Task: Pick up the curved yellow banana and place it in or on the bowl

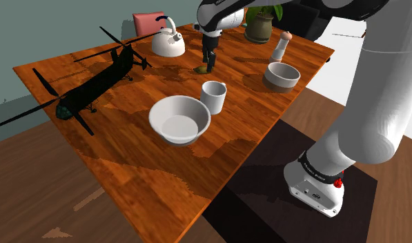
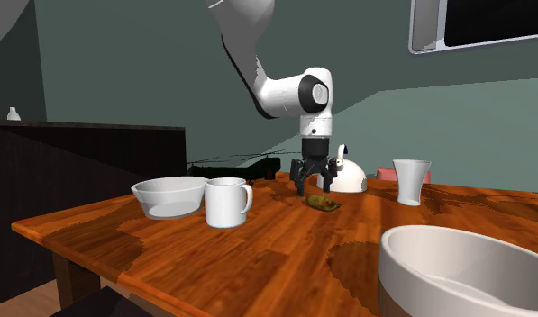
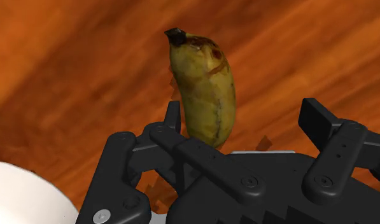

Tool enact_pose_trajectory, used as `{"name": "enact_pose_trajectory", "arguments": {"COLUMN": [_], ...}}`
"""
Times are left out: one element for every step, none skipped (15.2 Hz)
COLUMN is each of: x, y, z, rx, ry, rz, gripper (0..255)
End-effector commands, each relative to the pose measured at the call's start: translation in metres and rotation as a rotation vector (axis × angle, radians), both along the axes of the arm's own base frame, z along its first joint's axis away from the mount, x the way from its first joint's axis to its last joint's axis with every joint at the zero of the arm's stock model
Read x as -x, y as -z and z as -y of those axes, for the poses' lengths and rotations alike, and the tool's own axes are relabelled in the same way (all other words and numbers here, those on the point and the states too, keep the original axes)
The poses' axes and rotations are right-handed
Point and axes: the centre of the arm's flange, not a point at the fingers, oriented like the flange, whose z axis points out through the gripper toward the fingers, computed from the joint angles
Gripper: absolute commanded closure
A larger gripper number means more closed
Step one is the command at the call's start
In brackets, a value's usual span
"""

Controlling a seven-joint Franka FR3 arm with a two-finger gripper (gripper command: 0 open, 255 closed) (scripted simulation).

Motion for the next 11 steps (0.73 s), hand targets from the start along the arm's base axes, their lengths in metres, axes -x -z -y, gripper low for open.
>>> {"name": "enact_pose_trajectory", "arguments": {"x": [-0.001,-0.001,-0.001,-0.001,-0.001,-0.001,-0.001,-0.001,-0.001,-0.001,-0.001], "y": [0.012,0.017,0.022,0.027,0.030,0.031,0.031,0.031,0.031,0.031,0.031], "z": [-0.002,-0.002,-0.002,-0.002,-0.002,-0.002,-0.002,-0.002,-0.002,-0.002,-0.002], "rx": [0.000,0.000,0.000,0.000,0.000,0.000,0.000,0.000,0.000,0.000,0.000], "ry": [-0.003,-0.003,-0.003,-0.003,-0.003,-0.003,-0.003,-0.003,-0.003,-0.003,-0.003], "rz": [0.000,0.000,0.000,0.000,0.000,0.000,0.000,0.000,0.000,0.000,0.000], "gripper": [0,0,0,0,0,0,0,0,0,0,0]}}
